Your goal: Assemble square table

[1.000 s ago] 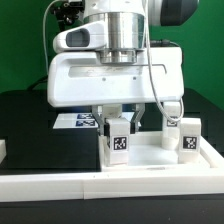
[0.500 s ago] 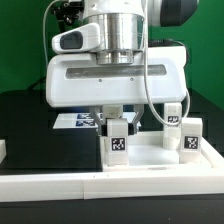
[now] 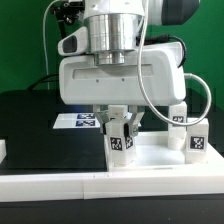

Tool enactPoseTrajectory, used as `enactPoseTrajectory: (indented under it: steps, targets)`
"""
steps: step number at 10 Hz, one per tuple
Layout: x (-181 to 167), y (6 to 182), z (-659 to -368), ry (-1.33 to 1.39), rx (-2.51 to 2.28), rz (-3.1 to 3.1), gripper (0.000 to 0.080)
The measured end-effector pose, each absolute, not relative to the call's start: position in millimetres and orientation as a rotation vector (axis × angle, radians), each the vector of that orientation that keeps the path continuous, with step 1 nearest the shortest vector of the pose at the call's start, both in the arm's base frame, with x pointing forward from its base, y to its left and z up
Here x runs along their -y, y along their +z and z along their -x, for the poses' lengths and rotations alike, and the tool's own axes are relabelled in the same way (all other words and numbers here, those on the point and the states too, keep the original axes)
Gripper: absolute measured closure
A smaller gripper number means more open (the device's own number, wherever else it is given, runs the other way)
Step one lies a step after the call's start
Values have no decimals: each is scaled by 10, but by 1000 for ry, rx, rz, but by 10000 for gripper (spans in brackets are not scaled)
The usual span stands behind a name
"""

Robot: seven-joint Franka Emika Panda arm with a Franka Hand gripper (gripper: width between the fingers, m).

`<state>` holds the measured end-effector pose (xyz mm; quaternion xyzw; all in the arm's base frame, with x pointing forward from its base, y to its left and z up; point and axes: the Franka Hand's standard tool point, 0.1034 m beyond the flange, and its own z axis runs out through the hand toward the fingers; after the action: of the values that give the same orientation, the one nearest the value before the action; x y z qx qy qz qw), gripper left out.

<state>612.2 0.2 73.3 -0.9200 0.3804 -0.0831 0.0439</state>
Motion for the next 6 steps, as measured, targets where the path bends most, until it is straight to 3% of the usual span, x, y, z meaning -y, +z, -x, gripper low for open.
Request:
enactPoseTrajectory:
  steps: [2,5,6]
  targets:
    - [-15,727,-6103,-203,-1506,2630,509]
    - [-13,727,-6103,-193,-1653,2529,509]
    - [-19,726,-6102,-192,-1648,2531,426]
